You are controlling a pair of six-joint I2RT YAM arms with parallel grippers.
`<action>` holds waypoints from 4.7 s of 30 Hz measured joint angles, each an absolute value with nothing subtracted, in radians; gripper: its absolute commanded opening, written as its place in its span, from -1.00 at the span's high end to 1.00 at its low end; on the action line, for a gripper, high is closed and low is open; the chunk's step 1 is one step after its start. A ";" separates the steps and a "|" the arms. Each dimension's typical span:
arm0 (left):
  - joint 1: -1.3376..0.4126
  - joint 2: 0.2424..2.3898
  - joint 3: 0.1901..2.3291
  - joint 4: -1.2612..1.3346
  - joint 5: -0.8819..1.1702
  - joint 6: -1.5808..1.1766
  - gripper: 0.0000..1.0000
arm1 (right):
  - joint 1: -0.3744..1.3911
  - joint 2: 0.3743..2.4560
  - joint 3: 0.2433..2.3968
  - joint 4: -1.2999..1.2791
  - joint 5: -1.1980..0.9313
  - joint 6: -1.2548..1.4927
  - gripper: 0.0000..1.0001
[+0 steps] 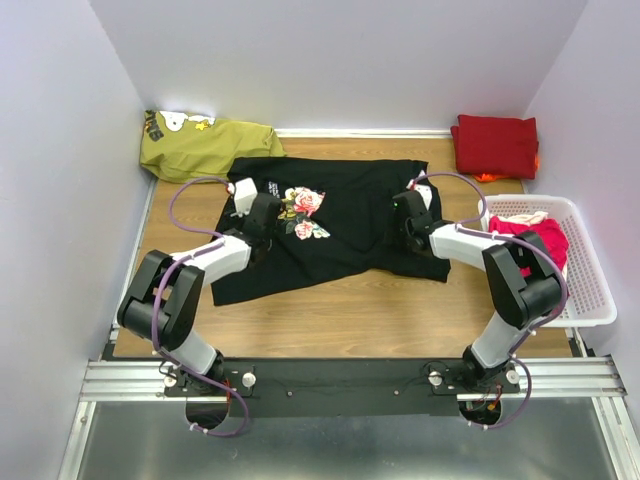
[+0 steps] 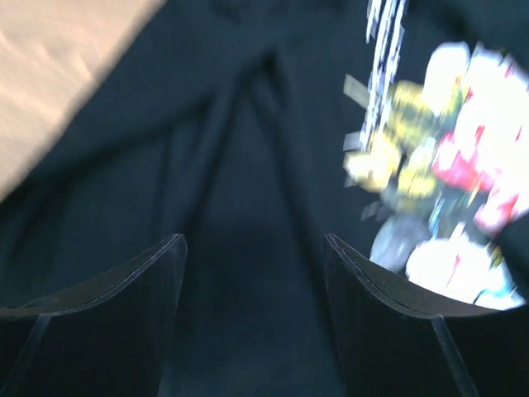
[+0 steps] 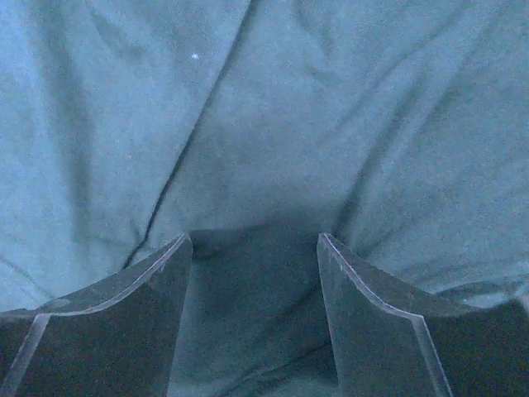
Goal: Fold and stack the t-shirts
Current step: Flatten out the tshirt
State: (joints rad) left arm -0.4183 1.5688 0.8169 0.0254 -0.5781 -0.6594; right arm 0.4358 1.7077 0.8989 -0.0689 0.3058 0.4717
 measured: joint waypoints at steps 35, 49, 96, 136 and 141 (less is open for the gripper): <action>-0.469 1.457 0.731 -0.052 -0.561 -0.731 -0.31 | 0.435 2.001 1.493 -0.187 0.496 0.357 -0.53; -0.487 1.459 0.731 -0.051 -0.558 -0.727 -0.31 | 0.396 1.514 1.019 -0.250 0.729 0.440 0.02; -0.491 1.459 0.731 -0.048 -0.551 -0.704 -0.31 | 0.189 1.783 0.977 -0.086 0.332 0.502 0.98; -0.774 1.190 0.623 -0.724 -0.598 -1.466 -0.11 | 0.188 1.610 0.888 -0.188 0.360 0.508 0.99; -0.775 1.307 0.750 -0.892 -0.680 -1.578 -0.13 | 0.188 1.608 0.880 -0.189 0.347 0.508 0.99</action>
State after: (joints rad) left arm -0.7746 1.3067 0.7498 -0.8925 -0.6804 -1.5776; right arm 0.1879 1.6077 0.8799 -0.1890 0.3470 0.5083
